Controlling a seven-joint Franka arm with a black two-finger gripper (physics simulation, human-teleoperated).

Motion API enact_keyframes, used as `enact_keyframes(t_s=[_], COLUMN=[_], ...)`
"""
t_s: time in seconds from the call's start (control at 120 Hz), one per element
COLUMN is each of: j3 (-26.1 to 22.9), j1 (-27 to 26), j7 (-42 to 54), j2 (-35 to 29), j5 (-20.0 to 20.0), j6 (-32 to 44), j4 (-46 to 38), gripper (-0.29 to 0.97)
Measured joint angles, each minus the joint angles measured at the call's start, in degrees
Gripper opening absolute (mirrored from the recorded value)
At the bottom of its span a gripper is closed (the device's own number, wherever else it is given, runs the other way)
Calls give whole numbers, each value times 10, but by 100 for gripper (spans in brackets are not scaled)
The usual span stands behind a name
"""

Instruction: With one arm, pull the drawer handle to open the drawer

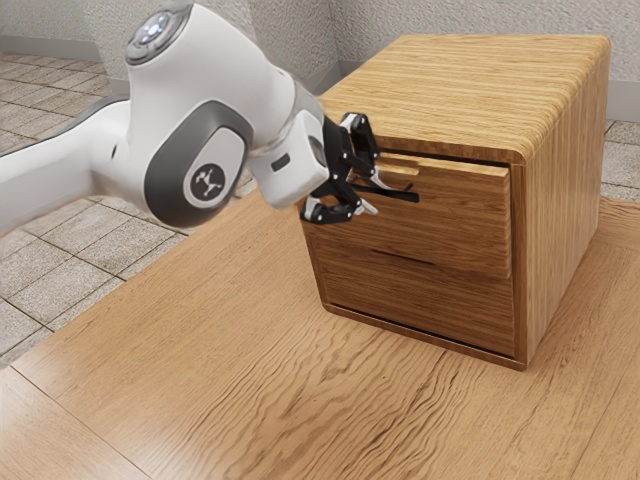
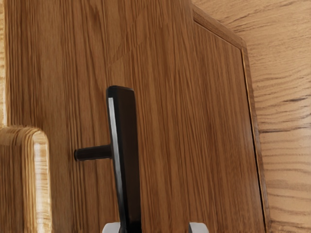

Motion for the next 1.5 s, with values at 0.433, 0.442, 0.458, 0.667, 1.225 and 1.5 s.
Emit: enact_keyframes(t_s=[0.433, 0.442, 0.458, 0.667, 1.225, 1.5], j3=[-1, -1, -1, -1, -1, -1], j1=[-2, -2, -3, -3, 0, 0], j7=[-1, -1, -1, -1, -3, -4], j2=[-17, -18, -18, -19, -69, -85], j5=[0, 0, 0, 0, -1, 0], j6=[-2, -2, -2, -1, -1, -1], j4=[-9, -9, -10, -16, -64, -88], gripper=[8, 8, 8, 10, 7, 10])
